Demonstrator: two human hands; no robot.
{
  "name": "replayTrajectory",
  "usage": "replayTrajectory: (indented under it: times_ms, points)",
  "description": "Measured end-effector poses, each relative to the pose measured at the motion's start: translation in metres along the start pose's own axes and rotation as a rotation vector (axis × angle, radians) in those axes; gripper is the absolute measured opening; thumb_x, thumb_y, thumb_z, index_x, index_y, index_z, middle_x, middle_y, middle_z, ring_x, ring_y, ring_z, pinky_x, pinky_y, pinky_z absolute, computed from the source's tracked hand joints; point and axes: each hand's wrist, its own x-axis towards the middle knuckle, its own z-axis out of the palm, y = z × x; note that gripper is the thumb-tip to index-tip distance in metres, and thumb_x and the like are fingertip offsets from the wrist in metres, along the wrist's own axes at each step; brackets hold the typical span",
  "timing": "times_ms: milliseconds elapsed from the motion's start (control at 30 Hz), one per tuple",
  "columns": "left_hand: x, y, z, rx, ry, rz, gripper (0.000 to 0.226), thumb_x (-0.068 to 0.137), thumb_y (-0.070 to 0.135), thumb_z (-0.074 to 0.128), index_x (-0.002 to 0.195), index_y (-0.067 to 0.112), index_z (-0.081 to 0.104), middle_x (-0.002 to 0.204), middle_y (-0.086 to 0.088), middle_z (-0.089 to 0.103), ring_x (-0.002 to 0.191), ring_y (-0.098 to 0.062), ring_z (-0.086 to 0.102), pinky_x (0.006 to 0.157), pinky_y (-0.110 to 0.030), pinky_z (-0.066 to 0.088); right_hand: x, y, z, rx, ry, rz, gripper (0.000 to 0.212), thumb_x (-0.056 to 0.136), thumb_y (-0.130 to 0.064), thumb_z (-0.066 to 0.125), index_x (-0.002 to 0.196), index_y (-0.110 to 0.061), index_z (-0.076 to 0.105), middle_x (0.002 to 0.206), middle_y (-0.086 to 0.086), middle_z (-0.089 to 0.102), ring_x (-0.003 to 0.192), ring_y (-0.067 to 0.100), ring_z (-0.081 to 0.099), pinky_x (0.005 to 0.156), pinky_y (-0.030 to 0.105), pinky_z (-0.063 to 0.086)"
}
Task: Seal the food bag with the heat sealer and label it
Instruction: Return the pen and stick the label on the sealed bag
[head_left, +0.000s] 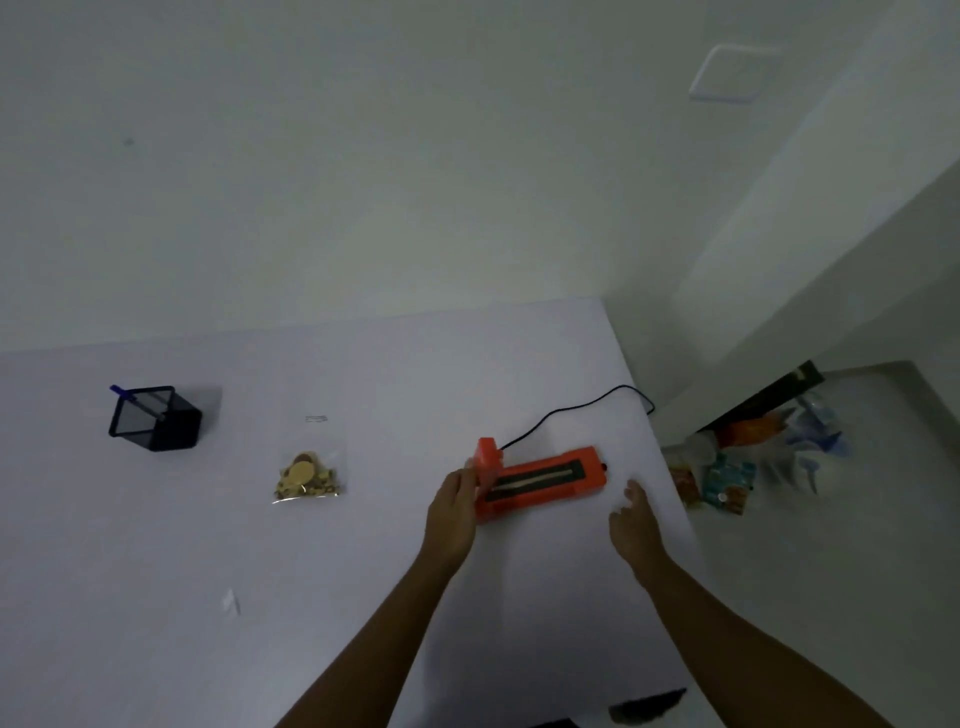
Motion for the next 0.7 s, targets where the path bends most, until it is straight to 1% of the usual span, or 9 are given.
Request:
replayTrajectory:
  times_ms: [67,133,167,200,267,400,500,633,700]
  points:
    - [0.006,0.003,0.019,0.106,0.008,-0.026,0.054,0.096,0.06,0.037,0.119,0.015,0.057,0.117,-0.002,0.061,0.103,-0.018,0.057,0.088,-0.03,0.042,0.006,-0.002,0.0,-0.028,-0.072,-0.022,0.065,0.093,0.012,0.041,0.152,-0.01,0.025,0.153,0.013,0.036,0.135,0.032,0.042,0.11,0.039,0.035]
    - [0.011,0.0,0.034,0.15,0.018,-0.078,0.083,0.082,0.076,0.042,0.131,0.01,0.049,0.13,-0.009,0.056,0.111,-0.023,0.057,0.095,-0.038,0.048,0.009,-0.001,0.005,-0.028,-0.128,-0.042,0.066,0.092,0.012,0.041,0.151,-0.013,0.029,0.149,0.014,0.042,0.129,0.031,0.047,0.106,0.042,0.042]
    - [0.014,-0.003,0.039,0.13,0.026,-0.11,0.09,0.077,0.08,0.046,0.135,0.011,0.045,0.133,-0.011,0.053,0.115,-0.025,0.057,0.099,-0.041,0.048,0.009,-0.001,0.009,-0.017,-0.136,-0.044,0.067,0.091,0.012,0.041,0.151,-0.015,0.03,0.146,0.015,0.045,0.127,0.031,0.049,0.103,0.044,0.045]
    - [0.014,-0.004,0.045,0.104,0.04,-0.138,0.092,0.075,0.08,0.049,0.137,0.012,0.042,0.136,-0.012,0.051,0.117,-0.026,0.056,0.101,-0.043,0.048,0.009,-0.002,0.013,-0.001,-0.128,-0.042,0.068,0.09,0.012,0.042,0.151,-0.016,0.029,0.143,0.017,0.047,0.126,0.031,0.05,0.102,0.045,0.046]
    - [0.014,0.0,0.054,0.084,0.079,-0.164,0.09,0.078,0.073,0.055,0.143,0.013,0.035,0.142,-0.014,0.044,0.124,-0.029,0.051,0.106,-0.044,0.044,0.008,-0.004,0.022,0.032,-0.104,-0.037,0.073,0.088,0.015,0.043,0.152,-0.016,0.027,0.145,0.016,0.045,0.131,0.03,0.047,0.103,0.043,0.044]
    - [0.03,0.006,0.061,0.12,0.158,-0.14,0.087,0.088,0.059,0.055,0.151,0.01,0.021,0.152,-0.016,0.031,0.137,-0.031,0.038,0.11,-0.04,0.035,0.014,-0.013,0.032,0.037,-0.119,-0.051,0.081,0.085,0.02,0.04,0.154,-0.015,0.019,0.155,0.013,0.034,0.143,0.029,0.034,0.116,0.043,0.033]
    - [0.06,0.019,0.058,0.122,0.191,-0.105,0.091,0.085,0.062,0.055,0.151,0.008,0.022,0.152,-0.016,0.034,0.137,-0.03,0.039,0.11,-0.04,0.035,0.036,-0.031,0.031,0.003,-0.169,-0.08,0.082,0.086,0.017,0.04,0.156,-0.017,0.013,0.159,0.012,0.026,0.146,0.028,0.028,0.116,0.043,0.034]
    - [0.096,0.041,0.05,0.148,0.2,-0.088,0.087,0.089,0.06,0.053,0.15,0.007,0.023,0.151,-0.016,0.035,0.136,-0.031,0.04,0.11,-0.041,0.035,0.066,-0.062,0.035,-0.034,-0.24,-0.091,0.083,0.088,0.015,0.042,0.156,-0.02,0.01,0.16,0.014,0.024,0.144,0.031,0.031,0.113,0.047,0.038]
    - [0.111,0.05,0.045,0.15,0.191,-0.086,0.096,0.083,0.069,0.05,0.151,0.006,0.022,0.152,-0.016,0.035,0.136,-0.032,0.041,0.11,-0.043,0.037,0.077,-0.077,0.04,-0.068,-0.258,-0.105,0.082,0.089,0.012,0.043,0.156,-0.02,0.01,0.159,0.013,0.025,0.143,0.03,0.032,0.113,0.047,0.038]
